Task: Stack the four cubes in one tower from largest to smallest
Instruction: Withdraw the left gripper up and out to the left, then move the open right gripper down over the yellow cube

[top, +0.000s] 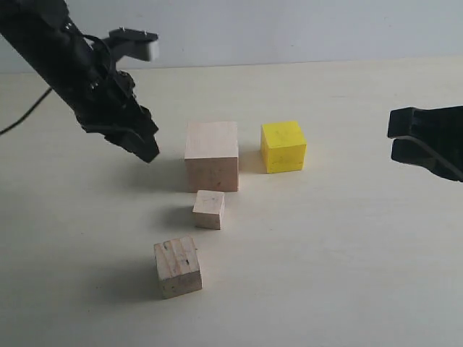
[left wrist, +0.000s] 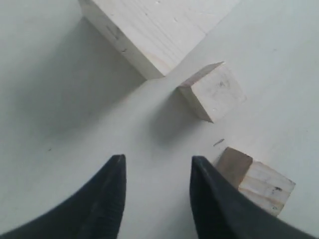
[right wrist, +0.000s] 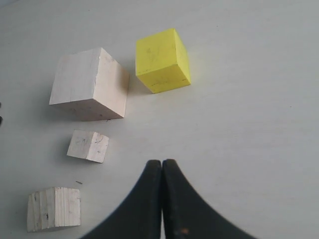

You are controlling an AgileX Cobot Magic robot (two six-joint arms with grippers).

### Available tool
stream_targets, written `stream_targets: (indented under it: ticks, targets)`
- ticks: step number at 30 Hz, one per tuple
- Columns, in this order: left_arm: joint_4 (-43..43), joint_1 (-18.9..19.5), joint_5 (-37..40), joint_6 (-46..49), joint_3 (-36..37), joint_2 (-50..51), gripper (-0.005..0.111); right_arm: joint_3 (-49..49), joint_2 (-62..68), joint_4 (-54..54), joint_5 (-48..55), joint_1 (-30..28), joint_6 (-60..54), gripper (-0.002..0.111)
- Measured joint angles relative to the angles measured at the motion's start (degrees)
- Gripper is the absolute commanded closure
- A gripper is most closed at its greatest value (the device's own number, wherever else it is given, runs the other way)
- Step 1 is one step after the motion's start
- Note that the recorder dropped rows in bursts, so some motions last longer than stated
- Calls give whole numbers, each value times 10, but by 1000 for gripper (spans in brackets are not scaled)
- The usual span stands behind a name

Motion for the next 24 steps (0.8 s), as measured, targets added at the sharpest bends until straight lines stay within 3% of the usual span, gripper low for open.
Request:
stream_targets:
  ticks: [4, 13, 19, 24]
  targets:
    - [35, 0, -3, -29, 0, -83, 81, 0, 0, 0, -24, 0, -32, 108]
    - [36, 0, -26, -70, 0, -207, 81, -15, 18, 0, -130, 0, -119, 103]
    - [36, 0, -41, -90, 0, -289, 81, -87, 57, 0, -119, 0, -179, 79]
    - [42, 0, -66, -116, 0, -362, 81, -158, 103, 0, -119, 0, -210, 44]
